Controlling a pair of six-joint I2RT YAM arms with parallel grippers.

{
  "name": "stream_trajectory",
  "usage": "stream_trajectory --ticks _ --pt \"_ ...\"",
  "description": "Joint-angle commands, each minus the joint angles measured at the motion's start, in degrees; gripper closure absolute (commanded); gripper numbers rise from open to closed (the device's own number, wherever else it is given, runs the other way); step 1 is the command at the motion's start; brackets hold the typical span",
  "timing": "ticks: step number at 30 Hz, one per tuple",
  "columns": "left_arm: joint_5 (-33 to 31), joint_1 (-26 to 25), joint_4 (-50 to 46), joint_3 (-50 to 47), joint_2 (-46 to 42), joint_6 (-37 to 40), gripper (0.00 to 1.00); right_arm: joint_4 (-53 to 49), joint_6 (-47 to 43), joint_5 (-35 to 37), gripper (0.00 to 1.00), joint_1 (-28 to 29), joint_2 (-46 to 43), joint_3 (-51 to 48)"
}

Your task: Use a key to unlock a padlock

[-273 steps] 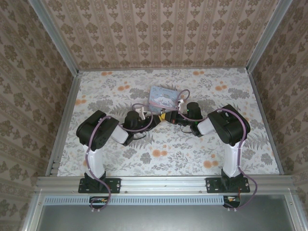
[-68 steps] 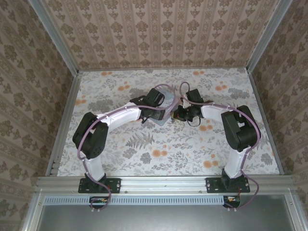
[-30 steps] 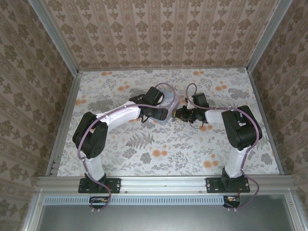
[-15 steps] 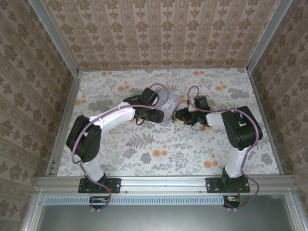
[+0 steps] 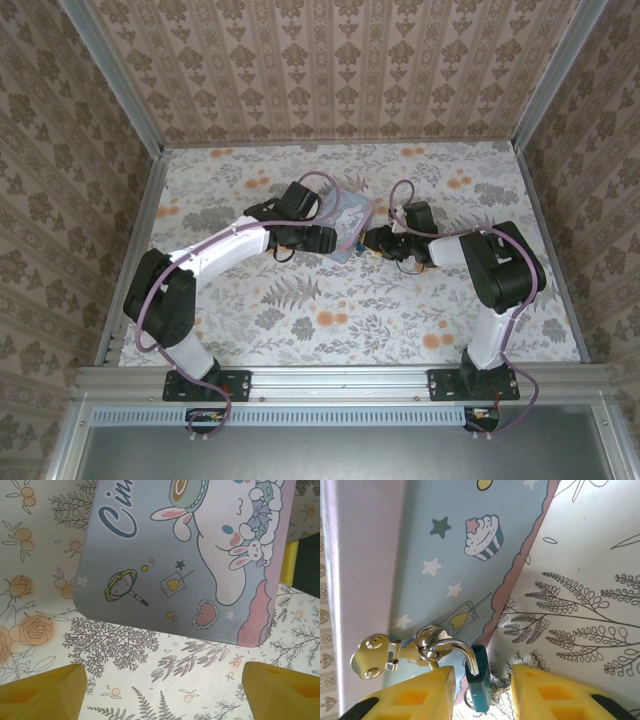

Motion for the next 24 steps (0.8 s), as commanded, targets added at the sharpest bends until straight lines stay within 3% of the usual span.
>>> stream_trajectory --ticks 1,20,24 --pt "0.83 0.49 -0.11 -0.85 -1.77 -1.18 0.17 0.32 -1.35 2.46 0.63 1.46 -0.58 -1.95" --pt "1.17 1.4 0.89 -2.26 -1.66 -1.37 0.16 2.37 -0.82 6.3 0.67 5.69 -1.64 -4.88" --pt "1.22 1.55 1.05 -2.59 -1.66 -1.37 0.16 2.76 -0.66 8.31 0.62 6.91 -3.48 -6.23"
